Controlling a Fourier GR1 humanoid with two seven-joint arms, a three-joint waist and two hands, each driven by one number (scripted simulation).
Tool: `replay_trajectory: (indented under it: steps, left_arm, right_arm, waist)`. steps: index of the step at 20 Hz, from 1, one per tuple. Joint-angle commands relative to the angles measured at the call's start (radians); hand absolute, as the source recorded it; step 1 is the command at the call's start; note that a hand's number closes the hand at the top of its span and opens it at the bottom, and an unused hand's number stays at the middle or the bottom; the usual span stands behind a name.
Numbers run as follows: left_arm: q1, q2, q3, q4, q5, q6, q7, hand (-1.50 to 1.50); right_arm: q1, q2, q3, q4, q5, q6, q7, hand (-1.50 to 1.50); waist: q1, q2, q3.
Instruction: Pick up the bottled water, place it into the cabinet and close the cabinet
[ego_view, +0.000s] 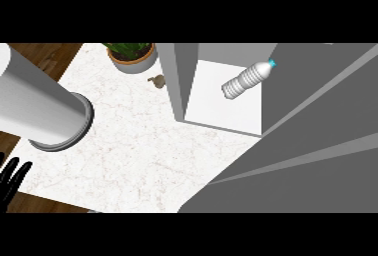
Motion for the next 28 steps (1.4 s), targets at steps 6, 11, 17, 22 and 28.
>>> replay_trajectory:
  steps: [6,11,17,22,28]
  left_arm:
    - [0.023,0.010,0.037,0.017,0.048,-0.049,-0.008,-1.50]
    - [0.031,0.003,0.051,0.031,0.051,-0.054,-0.008,-1.50]
    - [0.055,0.018,0.077,0.057,0.063,-0.112,0.002,-1.50]
    - [0.049,0.003,0.082,0.040,0.043,-0.117,0.005,-1.50]
    - [0.068,-0.006,0.104,0.025,0.044,-0.117,0.012,-1.50]
  right_arm:
    - [-0.249,0.211,-0.194,0.333,-0.138,-0.130,0.098,1.50]
    - [-0.502,0.280,-0.372,0.558,-0.085,-0.239,0.126,1.50]
    - [-0.791,0.330,-0.482,0.934,-0.029,-0.267,0.063,1.50]
    - [-0.917,0.308,-0.549,1.109,-0.017,-0.249,0.015,1.50]
    - [-0.946,0.327,-0.543,1.194,0.004,-0.241,-0.031,1.50]
  waist:
    - [-0.017,-0.013,0.007]
    - [-0.046,-0.021,0.009]
    - [-0.080,-0.023,0.013]
    - [-0.081,-0.020,0.013]
    - [-0.093,-0.027,0.014]
